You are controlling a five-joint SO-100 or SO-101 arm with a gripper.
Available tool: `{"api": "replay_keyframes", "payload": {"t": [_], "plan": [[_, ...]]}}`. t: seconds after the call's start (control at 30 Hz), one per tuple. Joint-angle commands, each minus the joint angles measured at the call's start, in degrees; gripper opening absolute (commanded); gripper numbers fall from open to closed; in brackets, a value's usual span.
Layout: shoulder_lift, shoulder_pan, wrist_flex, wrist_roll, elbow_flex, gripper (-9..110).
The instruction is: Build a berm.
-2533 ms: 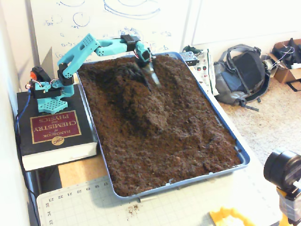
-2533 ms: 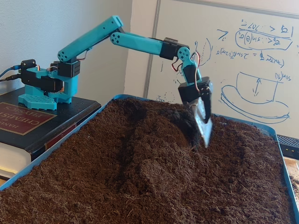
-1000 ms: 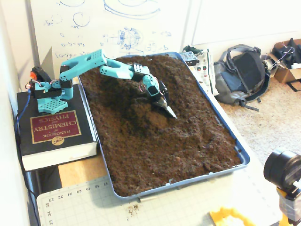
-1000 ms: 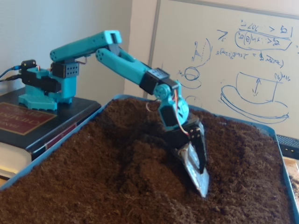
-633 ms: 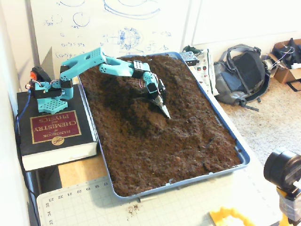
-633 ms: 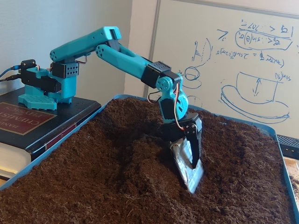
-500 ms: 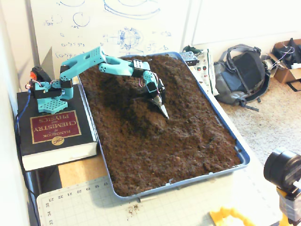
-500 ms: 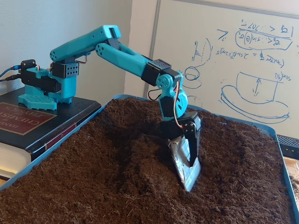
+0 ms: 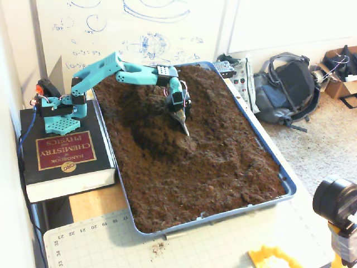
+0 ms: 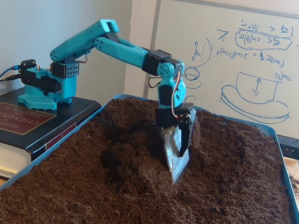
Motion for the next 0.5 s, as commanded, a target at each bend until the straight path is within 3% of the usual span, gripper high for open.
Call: {"api": "replay_keyframes", "payload": {"t": [0.0,0.47], "plan": [[14.5,0.5,-2.9,0.2,-2.1,1],[30.2,7.8,-9.3,-0.8,-0.8,1]]}}
